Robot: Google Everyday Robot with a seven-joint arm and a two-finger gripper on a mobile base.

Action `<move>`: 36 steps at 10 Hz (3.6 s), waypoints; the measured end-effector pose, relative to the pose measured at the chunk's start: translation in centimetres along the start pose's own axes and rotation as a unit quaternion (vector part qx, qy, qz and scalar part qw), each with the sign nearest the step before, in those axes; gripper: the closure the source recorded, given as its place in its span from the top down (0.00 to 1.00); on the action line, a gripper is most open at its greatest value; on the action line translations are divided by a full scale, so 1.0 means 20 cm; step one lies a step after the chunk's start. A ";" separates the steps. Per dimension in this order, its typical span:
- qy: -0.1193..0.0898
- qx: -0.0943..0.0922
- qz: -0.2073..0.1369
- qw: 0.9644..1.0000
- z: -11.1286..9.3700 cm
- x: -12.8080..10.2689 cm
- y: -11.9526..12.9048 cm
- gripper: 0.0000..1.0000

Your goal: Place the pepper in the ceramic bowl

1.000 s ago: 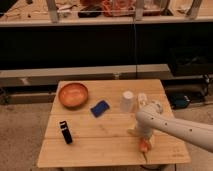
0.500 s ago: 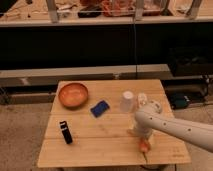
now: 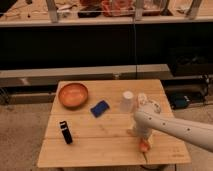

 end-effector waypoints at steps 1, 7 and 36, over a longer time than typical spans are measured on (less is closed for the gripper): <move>0.000 0.000 0.001 1.000 -0.01 0.00 0.00 0.80; 0.000 -0.001 0.001 1.000 -0.01 -0.01 -0.01 0.80; 0.026 -0.014 -0.040 0.999 -0.29 -0.05 -0.29 0.00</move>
